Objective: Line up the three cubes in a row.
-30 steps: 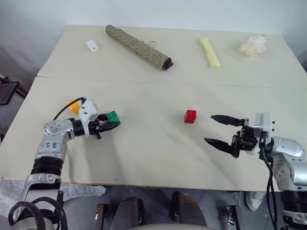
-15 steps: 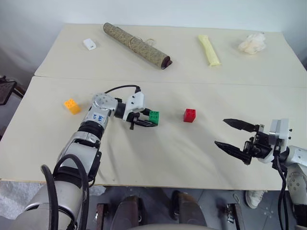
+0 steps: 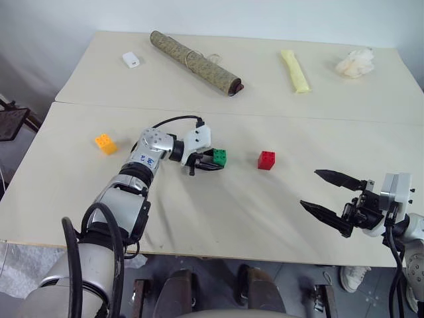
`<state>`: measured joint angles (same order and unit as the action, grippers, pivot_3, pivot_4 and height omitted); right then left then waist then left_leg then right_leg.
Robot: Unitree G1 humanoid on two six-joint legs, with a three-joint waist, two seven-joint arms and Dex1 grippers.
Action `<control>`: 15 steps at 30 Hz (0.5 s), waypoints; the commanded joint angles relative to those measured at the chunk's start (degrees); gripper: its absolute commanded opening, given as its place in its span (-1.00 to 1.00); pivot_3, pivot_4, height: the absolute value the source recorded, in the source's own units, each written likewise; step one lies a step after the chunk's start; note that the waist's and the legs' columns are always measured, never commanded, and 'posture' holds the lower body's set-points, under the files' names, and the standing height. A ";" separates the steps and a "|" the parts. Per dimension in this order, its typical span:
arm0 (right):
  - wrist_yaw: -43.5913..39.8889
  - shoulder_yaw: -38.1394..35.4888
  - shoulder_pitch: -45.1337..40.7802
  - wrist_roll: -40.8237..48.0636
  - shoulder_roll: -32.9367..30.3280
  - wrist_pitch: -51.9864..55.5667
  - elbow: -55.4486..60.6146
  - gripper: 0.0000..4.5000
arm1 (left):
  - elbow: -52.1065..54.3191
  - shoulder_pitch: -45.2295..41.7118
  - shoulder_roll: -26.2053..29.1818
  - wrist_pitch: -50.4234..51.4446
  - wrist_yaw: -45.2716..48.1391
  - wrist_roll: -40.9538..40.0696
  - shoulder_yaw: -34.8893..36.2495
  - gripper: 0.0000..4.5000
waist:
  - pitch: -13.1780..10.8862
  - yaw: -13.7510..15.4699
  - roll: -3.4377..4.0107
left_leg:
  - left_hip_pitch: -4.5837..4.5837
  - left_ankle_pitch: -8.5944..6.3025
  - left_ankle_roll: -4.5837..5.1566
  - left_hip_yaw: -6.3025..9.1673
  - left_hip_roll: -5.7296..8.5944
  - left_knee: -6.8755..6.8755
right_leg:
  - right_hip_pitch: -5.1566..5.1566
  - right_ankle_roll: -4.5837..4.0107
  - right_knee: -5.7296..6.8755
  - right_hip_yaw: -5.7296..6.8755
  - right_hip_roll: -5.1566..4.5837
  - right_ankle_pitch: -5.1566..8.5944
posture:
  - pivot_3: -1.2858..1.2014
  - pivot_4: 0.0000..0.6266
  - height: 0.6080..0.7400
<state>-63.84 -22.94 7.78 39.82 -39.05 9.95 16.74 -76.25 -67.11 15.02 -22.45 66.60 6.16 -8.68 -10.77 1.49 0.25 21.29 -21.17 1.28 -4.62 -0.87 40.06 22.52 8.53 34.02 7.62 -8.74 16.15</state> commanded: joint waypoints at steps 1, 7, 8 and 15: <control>0.41 -1.34 0.63 1.15 0.56 -0.97 2.52 1.00 | 0.06 -1.43 0.15 0.14 0.13 -0.38 2.06 0.35 | 0.00 -0.06 0.00 | 0.00 0.00 0.00 0.00 0.00 0.00 | 0.00 0.00 0.00 0.00 0.00 0.00 | 0.03 -0.52 1.00; 0.53 -0.96 0.96 0.79 1.20 -1.34 2.38 1.00 | 0.09 -0.99 1.13 0.19 -1.36 -0.12 3.51 0.90 | 0.00 -0.05 0.00 | 0.00 0.00 0.00 0.00 0.00 0.00 | 0.00 0.00 0.00 0.00 0.00 0.00 | 0.03 -0.52 1.00; 0.51 -0.85 0.91 0.68 1.27 -1.39 2.33 1.00 | 0.09 -0.88 1.26 0.29 -1.57 -0.04 3.68 0.90 | 0.00 -0.06 0.00 | 0.00 0.00 0.00 0.00 0.00 0.00 | 0.01 0.00 0.00 0.00 0.00 0.00 | 0.03 -0.52 1.00; -0.27 1.43 -1.29 0.27 1.75 -1.66 1.29 1.00 | 1.53 0.13 3.71 -0.15 3.62 -4.66 9.33 0.90 | 0.00 -0.16 0.00 | 0.00 0.00 0.00 0.00 0.00 0.01 | 0.01 0.00 0.01 0.00 0.00 0.00 | 0.03 -0.52 1.00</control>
<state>-63.64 -21.34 6.75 39.64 -37.53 9.09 17.56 -76.78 -67.01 17.43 -21.82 67.81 3.78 -1.07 -10.77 1.33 0.25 21.28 -21.16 1.28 -4.62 -0.87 40.06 22.53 8.53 34.04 7.62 -8.74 16.15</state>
